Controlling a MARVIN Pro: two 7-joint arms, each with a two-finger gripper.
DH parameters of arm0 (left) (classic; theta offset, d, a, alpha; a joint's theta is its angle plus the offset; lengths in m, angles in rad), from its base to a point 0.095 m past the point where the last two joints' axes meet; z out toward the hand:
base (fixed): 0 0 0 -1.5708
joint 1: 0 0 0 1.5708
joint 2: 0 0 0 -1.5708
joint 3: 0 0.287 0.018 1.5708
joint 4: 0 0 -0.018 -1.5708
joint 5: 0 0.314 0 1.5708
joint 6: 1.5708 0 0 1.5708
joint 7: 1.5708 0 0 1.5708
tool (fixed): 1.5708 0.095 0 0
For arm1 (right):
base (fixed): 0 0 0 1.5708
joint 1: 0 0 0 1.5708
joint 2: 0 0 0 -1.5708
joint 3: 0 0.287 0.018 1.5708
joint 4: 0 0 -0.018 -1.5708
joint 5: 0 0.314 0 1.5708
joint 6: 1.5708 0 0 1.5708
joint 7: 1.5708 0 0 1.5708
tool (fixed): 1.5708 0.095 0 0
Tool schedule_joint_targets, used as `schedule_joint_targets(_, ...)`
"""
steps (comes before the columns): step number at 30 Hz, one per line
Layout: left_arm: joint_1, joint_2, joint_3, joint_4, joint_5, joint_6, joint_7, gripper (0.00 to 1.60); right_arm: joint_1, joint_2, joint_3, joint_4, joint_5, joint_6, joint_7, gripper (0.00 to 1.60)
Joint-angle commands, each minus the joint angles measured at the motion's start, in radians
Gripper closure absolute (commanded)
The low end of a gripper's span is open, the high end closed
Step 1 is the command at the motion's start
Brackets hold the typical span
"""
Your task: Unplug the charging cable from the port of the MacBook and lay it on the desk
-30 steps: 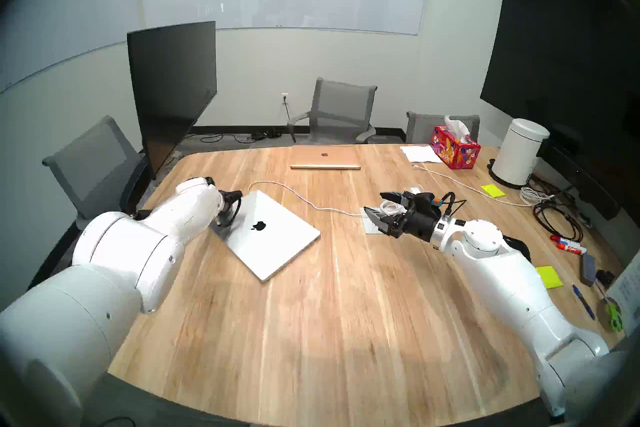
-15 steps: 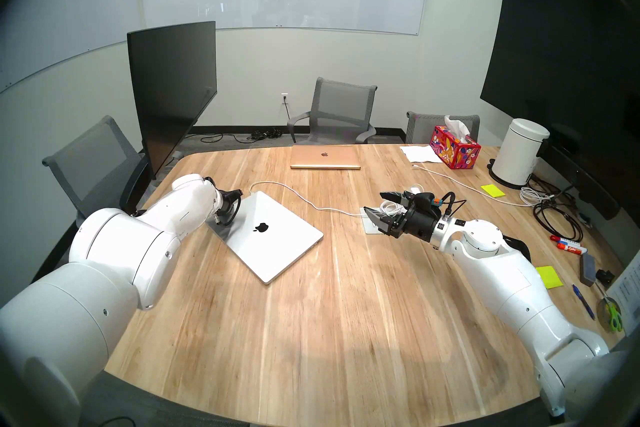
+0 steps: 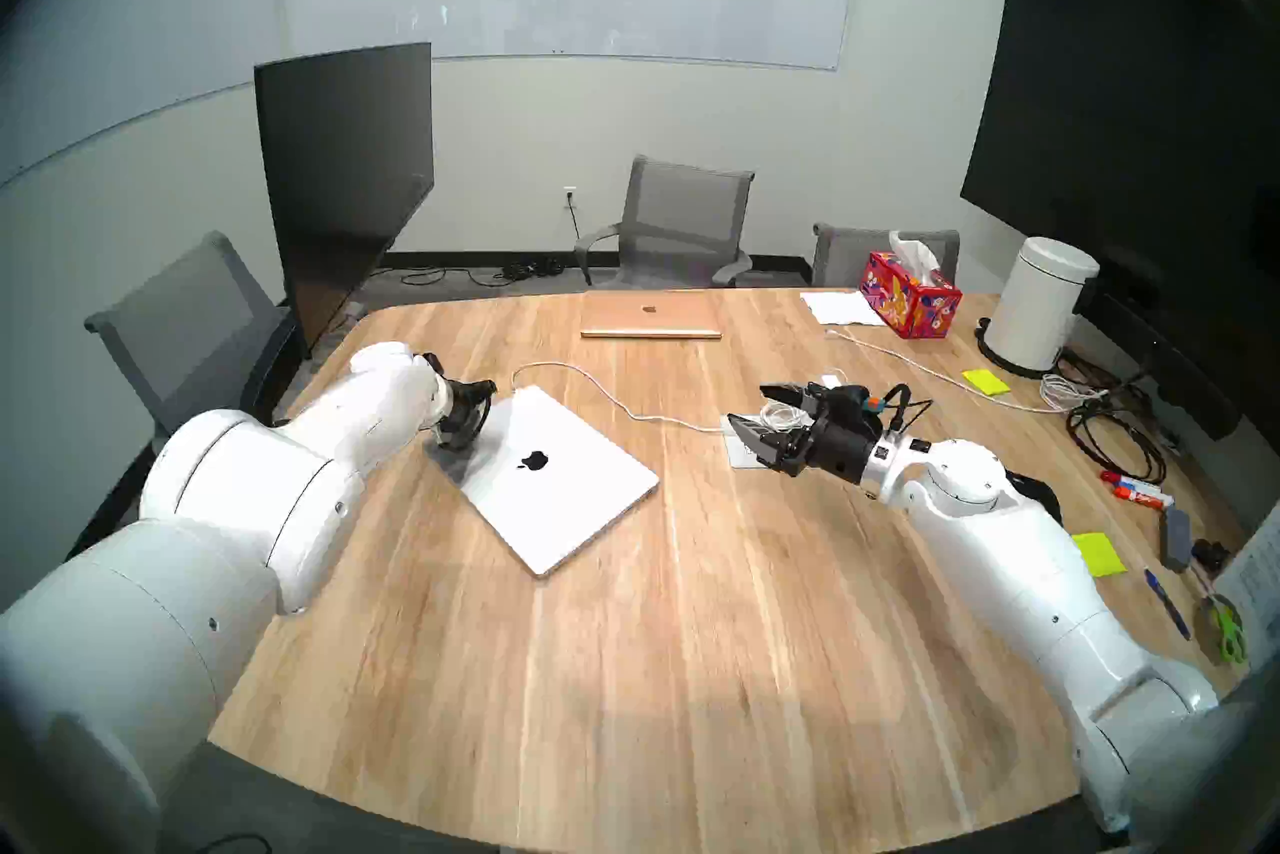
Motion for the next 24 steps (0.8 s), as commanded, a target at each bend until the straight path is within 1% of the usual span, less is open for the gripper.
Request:
schedule_joint_targets(1,0.073,-0.066,0.028,0.023,0.01,0.114,-0.038,1.6,0.013,0.0,0.006,-0.011,0.002,-0.003,0.001,0.0)
schedule_joint_targets(2,0.074,-0.066,0.031,0.026,0.012,0.095,-0.042,1.6,0.013,0.0,0.006,-0.011,0.002,-0.003,0.001,0.0)
schedule_joint_targets(3,0.073,-0.064,0.033,0.025,0.015,0.124,-0.045,1.6,0.013,0.0,0.006,-0.01,0.002,-0.003,0.001,0.0)
schedule_joint_targets(4,0.074,-0.063,0.035,0.026,0.017,0.116,-0.048,1.6,0.013,0.0,0.006,-0.01,0.002,-0.003,0.001,0.0)
schedule_joint_targets(6,0.075,-0.061,0.04,0.028,0.021,0.135,-0.056,1.6,0.013,0.0,0.006,-0.01,0.002,-0.003,0.001,0.0)
schedule_joint_targets(7,0.077,-0.061,0.042,0.029,0.022,0.131,-0.059,1.6,0.013,0.0,0.006,-0.01,0.002,-0.003,0.001,0.0)
schedule_joint_targets(9,0.081,-0.06,0.048,0.029,0.027,0.148,-0.065,1.6,0.013,0.0,0.006,-0.01,0.002,-0.003,0.001,0.0)
schedule_joint_targets(20,0.097,-0.058,0.077,0.026,0.046,0.184,-0.1,1.6,0.013,0.0,0.006,-0.008,0.001,-0.003,0.001,0.0)
schedule_joint_targets(24,0.084,-0.058,0.095,0.025,0.057,0.192,-0.109,1.6,0.013,-0.001,0.005,-0.008,0.001,-0.003,0.001,0.0)
